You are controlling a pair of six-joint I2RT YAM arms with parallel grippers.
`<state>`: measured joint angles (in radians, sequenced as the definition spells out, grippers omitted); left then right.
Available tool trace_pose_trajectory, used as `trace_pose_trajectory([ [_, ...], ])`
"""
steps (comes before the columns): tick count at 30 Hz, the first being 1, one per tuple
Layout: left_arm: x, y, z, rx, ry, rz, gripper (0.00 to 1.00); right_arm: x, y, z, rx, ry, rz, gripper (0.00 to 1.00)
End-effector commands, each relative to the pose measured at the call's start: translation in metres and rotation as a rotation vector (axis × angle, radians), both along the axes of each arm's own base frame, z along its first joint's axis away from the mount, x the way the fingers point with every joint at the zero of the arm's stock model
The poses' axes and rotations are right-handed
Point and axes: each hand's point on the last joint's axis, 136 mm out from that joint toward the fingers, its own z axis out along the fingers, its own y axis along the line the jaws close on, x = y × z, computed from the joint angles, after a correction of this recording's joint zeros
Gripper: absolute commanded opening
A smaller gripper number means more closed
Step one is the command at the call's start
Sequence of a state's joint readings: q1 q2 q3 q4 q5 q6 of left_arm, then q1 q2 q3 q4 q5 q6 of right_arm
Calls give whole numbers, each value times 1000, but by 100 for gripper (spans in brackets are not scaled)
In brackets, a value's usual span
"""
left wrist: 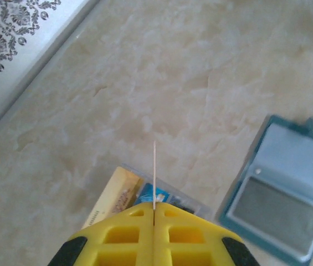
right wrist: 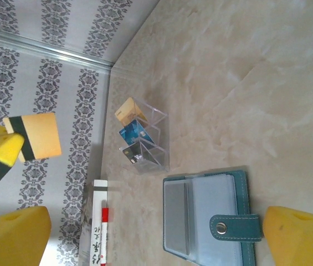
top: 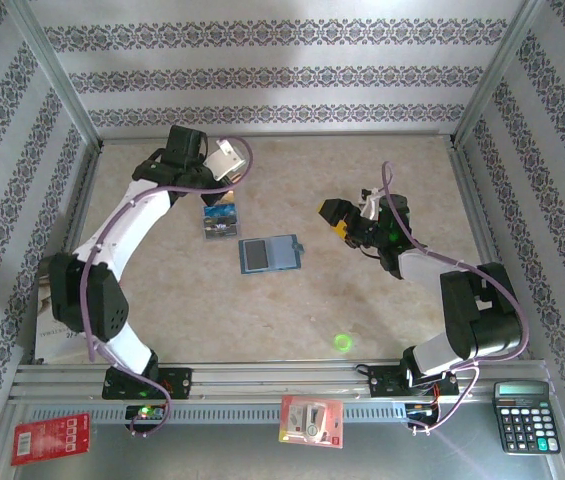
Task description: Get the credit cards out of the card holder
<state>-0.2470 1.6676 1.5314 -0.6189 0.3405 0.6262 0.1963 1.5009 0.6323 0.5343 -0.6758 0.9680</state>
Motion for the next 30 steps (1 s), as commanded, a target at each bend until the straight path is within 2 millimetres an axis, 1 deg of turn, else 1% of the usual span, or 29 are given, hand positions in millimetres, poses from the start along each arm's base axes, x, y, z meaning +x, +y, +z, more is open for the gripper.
trace_pose_trajectory([
  [1,-19,8,-29,149,81,-216,0,1,2,7,7,-28,26,98],
  [4,-15,5,-40,181,73,-327,0,1,1,8,7,-22,18,98],
  [8,5,10,-58,201,68,-372,0,2,3,10,17,-10,12,98],
  [12,19,16,-77,217,93,-408,0,3,6,14,18,-8,1,98],
  [15,24,14,-82,184,115,-423,0,1,8,15,12,-4,-4,98],
  [18,28,15,-87,191,124,-438,0,-3,8,14,6,-5,-21,98],
  [26,41,28,-95,228,103,-405,0,-9,7,8,-11,18,-30,98],
  [30,44,39,-107,280,128,-398,0,-8,9,9,-11,19,-27,98],
])
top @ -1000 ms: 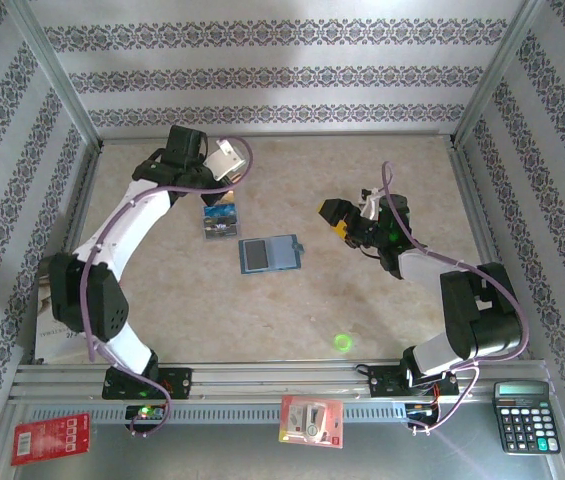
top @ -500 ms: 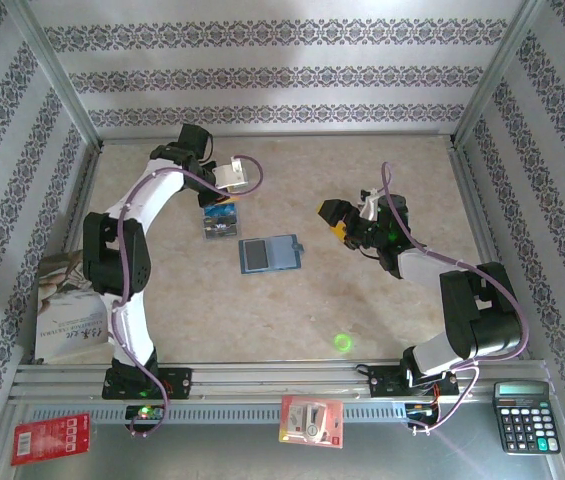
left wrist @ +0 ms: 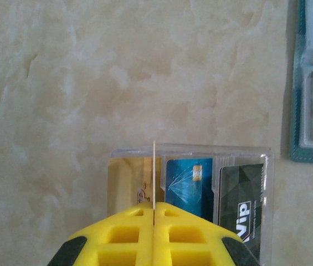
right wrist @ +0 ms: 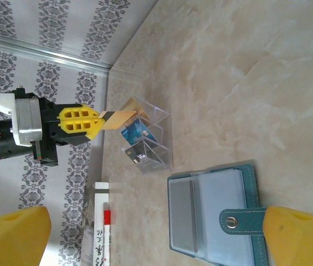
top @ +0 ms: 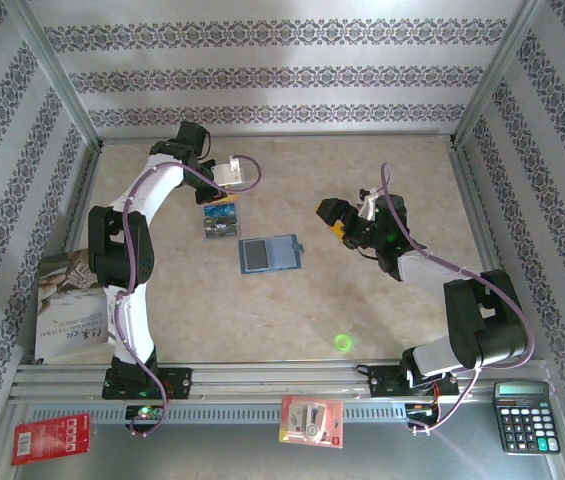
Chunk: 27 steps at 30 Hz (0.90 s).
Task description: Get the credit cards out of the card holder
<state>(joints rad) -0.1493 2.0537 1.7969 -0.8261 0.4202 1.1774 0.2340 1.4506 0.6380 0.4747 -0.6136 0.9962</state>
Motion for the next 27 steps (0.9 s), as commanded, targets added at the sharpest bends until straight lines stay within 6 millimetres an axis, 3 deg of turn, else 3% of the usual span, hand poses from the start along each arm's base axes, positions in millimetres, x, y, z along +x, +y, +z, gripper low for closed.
trace_pose_trajectory([
  [1,3,16,-11,46,17,-5,0,-4,4,2,-3,0,2,98],
  [11,8,20,0,-47,-12,15,0,-3,13,2,3,7,25,98],
  [27,22,22,-12,-59,-37,53,3,-8,13,3,1,7,24,98],
])
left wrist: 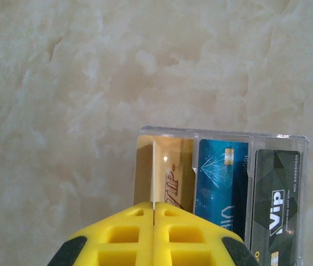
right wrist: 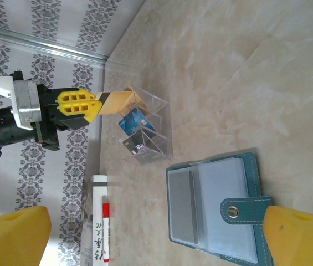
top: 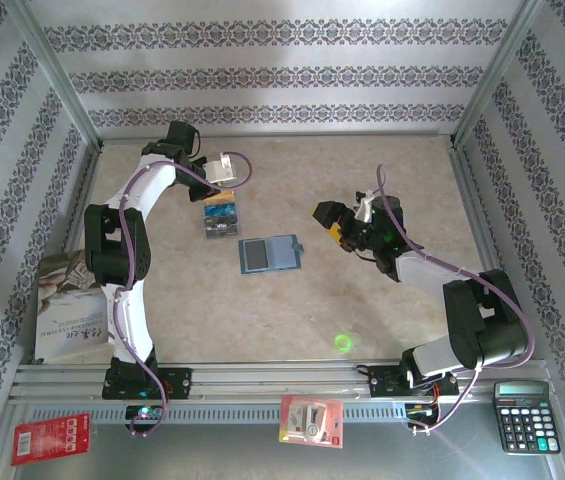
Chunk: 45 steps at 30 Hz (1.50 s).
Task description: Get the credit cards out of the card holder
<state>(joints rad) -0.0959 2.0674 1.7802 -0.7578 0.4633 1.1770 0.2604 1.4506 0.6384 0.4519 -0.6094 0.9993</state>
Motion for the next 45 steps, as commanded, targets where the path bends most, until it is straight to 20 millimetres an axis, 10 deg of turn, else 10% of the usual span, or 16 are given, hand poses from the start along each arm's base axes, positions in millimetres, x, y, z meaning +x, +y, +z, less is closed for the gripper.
trace_pose_trajectory([
  [1,7,4,-10,-15,-1,23,3,-2,4,8,7,-16,2,98],
  [15,10,6,3,-36,-11,65,22,-2,4,8,8,-15,1,98],
  [26,18,11,67,-211,-170,305,40,-5,10,-9,-91,24,-1,98],
  [35,-9,55,113,-475,-264,864,74,-15,53,-26,-383,15,128,98],
  [45,-72,80,91,-759,-77,1318,96,-31,99,-55,-760,-22,302,98],
])
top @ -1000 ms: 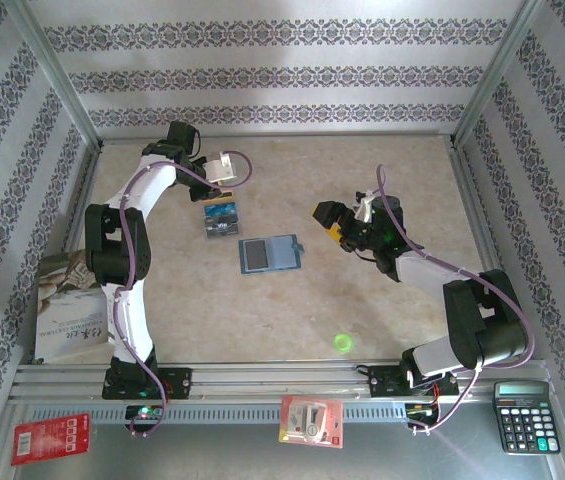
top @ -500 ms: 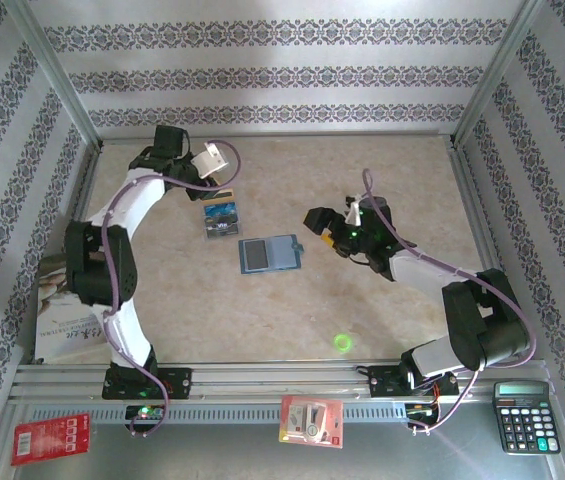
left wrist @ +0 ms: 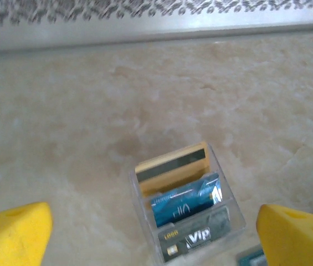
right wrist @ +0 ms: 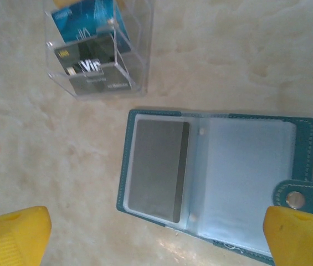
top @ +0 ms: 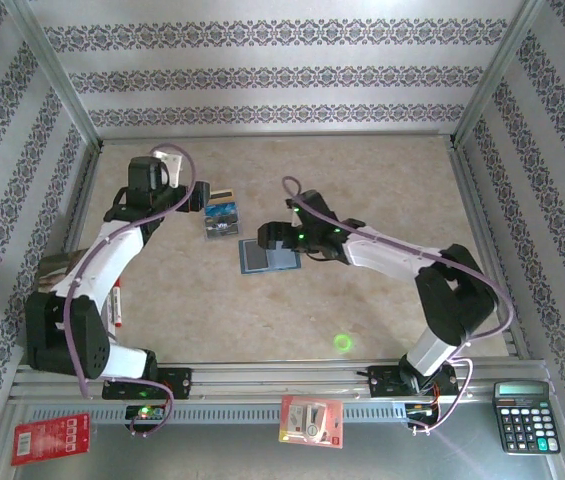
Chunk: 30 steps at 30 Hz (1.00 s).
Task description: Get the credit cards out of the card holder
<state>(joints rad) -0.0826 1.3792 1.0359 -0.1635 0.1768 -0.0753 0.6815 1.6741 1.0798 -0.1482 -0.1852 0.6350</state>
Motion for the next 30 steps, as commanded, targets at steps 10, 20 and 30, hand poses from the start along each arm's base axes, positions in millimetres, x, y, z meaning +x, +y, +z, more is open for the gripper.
trace_pose_trajectory([
  [10,-56,44,-39,-196,56,389,100,-10,16,-46,-337,61,58,83],
  [20,-78,44,-78,-327,171,469,100,-7,18,-67,-415,148,27,75],
  [30,-67,17,-87,-419,184,333,100,-7,12,-84,-475,183,18,72],
])
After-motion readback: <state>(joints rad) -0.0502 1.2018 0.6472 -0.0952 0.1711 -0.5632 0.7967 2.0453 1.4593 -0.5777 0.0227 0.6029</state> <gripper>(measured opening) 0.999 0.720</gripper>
